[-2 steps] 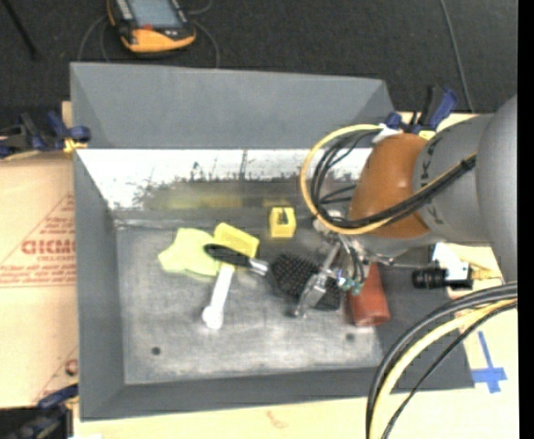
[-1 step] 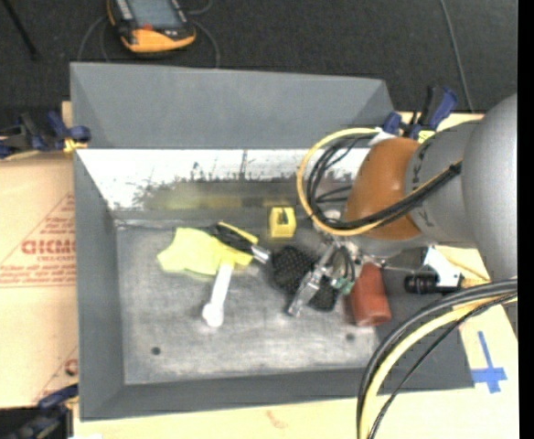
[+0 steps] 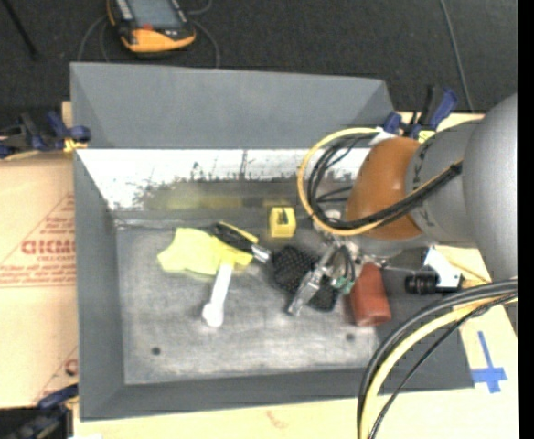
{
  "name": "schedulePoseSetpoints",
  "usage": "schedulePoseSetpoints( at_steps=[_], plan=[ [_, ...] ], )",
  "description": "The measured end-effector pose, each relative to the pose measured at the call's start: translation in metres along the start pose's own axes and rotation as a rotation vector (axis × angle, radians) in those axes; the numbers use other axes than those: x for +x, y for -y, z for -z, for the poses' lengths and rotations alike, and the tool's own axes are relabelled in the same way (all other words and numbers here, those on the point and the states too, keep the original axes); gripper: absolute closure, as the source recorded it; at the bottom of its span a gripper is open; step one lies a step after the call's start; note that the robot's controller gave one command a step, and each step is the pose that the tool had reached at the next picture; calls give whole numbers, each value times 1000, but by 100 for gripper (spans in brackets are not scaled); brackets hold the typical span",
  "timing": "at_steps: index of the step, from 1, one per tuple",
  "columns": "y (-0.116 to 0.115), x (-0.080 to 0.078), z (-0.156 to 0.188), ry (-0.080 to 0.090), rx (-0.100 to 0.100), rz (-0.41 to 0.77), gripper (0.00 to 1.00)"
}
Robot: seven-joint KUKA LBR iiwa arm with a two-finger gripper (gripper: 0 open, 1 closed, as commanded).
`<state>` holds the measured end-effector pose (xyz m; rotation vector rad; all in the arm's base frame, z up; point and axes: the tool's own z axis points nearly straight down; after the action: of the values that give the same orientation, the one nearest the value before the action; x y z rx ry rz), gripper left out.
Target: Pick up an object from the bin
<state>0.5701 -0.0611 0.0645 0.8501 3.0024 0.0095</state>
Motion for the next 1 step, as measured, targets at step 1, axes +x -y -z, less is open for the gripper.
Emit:
schedulePoseSetpoints(
  at_steps=[1],
  plan=[
    [0, 1, 5, -5, 2, -5, 100]
  ],
)
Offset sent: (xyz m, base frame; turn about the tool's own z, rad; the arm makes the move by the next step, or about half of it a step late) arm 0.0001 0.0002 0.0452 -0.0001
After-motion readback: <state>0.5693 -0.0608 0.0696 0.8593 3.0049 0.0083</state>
